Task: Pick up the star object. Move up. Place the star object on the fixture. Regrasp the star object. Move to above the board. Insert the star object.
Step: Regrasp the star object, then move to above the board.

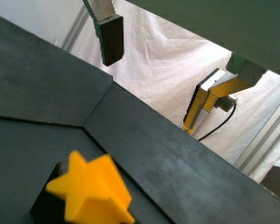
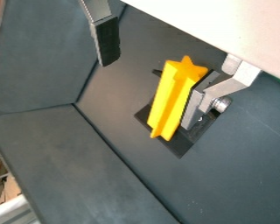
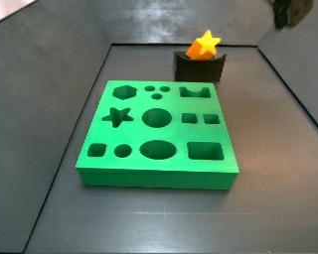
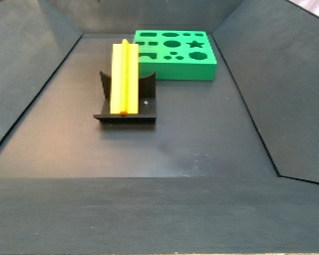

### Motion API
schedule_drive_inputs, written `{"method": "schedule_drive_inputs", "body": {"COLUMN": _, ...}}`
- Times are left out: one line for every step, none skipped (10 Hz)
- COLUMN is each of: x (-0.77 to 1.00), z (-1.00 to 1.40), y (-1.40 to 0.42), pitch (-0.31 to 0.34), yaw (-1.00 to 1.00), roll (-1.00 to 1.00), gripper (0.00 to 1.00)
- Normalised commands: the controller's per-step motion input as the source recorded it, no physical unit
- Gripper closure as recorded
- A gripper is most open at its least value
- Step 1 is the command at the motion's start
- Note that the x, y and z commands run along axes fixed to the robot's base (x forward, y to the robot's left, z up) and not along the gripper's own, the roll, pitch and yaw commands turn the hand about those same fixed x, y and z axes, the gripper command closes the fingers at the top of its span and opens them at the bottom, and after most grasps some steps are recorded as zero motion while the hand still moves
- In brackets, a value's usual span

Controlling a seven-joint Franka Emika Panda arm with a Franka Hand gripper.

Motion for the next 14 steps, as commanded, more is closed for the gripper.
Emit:
{"method": "schedule_drive_inputs", "body": {"x": 0.09, "z": -1.0, "y": 0.02, "pitch": 0.025, "yaw": 0.13, "roll": 0.11, "gripper": 0.0}}
{"method": "schedule_drive_inputs", "body": {"x": 0.1, "z": -1.0, "y": 0.02, "pitch": 0.001, "yaw": 0.12, "roll": 0.09, "gripper": 0.0}}
{"method": "schedule_drive_inputs", "body": {"x": 0.11, "z": -1.0, "y": 0.02, "pitch": -0.006, "yaw": 0.12, "roll": 0.09, "gripper": 0.0}}
{"method": "schedule_drive_inputs", "body": {"x": 0.13, "z": -1.0, "y": 0.01, "pitch": -0.028, "yaw": 0.1, "roll": 0.08, "gripper": 0.0}}
{"method": "schedule_drive_inputs", "body": {"x": 0.14, "z": -1.0, "y": 0.0, "pitch": -0.038, "yaw": 0.09, "roll": 0.08, "gripper": 0.0}}
{"method": "schedule_drive_inputs", "body": {"x": 0.15, "z": -1.0, "y": 0.0, "pitch": -0.047, "yaw": 0.07, "roll": 0.07, "gripper": 0.0}}
{"method": "schedule_drive_inputs", "body": {"x": 0.13, "z": -0.79, "y": -0.01, "pitch": -0.045, "yaw": 0.05, "roll": 0.07, "gripper": 0.0}}
{"method": "schedule_drive_inputs", "body": {"x": 0.12, "z": -0.68, "y": -0.01, "pitch": -0.042, "yaw": 0.04, "roll": 0.07, "gripper": 0.0}}
{"method": "schedule_drive_inputs", "body": {"x": 0.1, "z": -0.53, "y": -0.01, "pitch": -0.033, "yaw": 0.04, "roll": 0.07, "gripper": 0.0}}
{"method": "schedule_drive_inputs", "body": {"x": 0.09, "z": -0.33, "y": -0.01, "pitch": -0.024, "yaw": 0.02, "roll": 0.07, "gripper": 0.0}}
{"method": "schedule_drive_inputs", "body": {"x": 0.09, "z": -0.18, "y": -0.01, "pitch": -0.021, "yaw": 0.02, "roll": 0.07, "gripper": 0.0}}
{"method": "schedule_drive_inputs", "body": {"x": 0.0, "z": 0.0, "y": 0.0, "pitch": 0.0, "yaw": 0.0, "roll": 0.0, "gripper": 1.0}}
{"method": "schedule_drive_inputs", "body": {"x": 0.04, "z": 1.0, "y": 0.26, "pitch": -0.182, "yaw": -0.13, "roll": -0.1, "gripper": 1.0}}
{"method": "schedule_drive_inputs", "body": {"x": 0.04, "z": 1.0, "y": 0.26, "pitch": -0.179, "yaw": -0.14, "roll": -0.11, "gripper": 1.0}}
